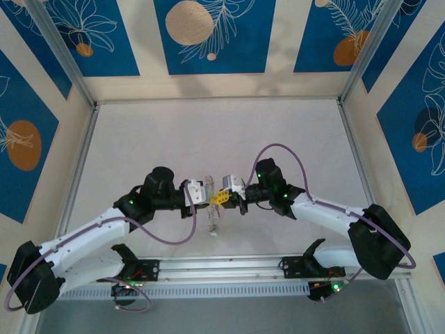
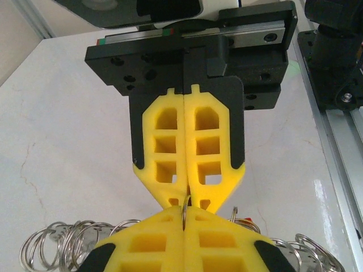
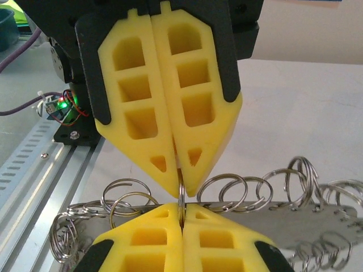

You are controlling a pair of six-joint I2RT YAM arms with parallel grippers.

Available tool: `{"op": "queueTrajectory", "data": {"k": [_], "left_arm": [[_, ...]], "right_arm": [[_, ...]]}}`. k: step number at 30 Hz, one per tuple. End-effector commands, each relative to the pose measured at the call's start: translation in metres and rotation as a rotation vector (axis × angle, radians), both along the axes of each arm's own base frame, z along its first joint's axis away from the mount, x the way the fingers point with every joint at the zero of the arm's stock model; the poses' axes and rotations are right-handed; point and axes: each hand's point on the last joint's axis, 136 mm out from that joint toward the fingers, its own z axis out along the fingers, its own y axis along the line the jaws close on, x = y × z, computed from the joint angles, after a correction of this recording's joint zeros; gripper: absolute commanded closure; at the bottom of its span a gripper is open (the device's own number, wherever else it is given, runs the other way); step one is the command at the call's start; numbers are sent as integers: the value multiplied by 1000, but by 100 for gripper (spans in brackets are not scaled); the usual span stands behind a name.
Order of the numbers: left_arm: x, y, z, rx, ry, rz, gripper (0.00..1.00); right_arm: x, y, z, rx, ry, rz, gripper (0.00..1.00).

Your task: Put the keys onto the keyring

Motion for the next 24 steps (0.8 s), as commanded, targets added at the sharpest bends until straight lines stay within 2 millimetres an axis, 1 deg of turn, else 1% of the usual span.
{"op": "queueTrajectory", "data": {"k": [1,4,9,12,16,21,24], "left_arm": [[3,3,6,-13,-41,29,100],[11,12,-2,39,-42,96,100],[12,21,-16,112,-47,115,100],[13,24,-22,148,-29,130,100],[15,20,-24,152,-3,127,100],[12,10,-25,127,26,83,100],[10,4,-23,112,47,57,96]], "right_arm": [[-7,0,4,17,-16,30,100],[-4,-4,10,30,-31,0,100],[2,-10,18,41,-42,-34,100],[2,-10,19,36,-41,-29,100],[2,-9,18,30,-32,-24,100],[1,-6,16,25,-26,-11,100],[-1,-4,14,22,-19,0,100]]}}
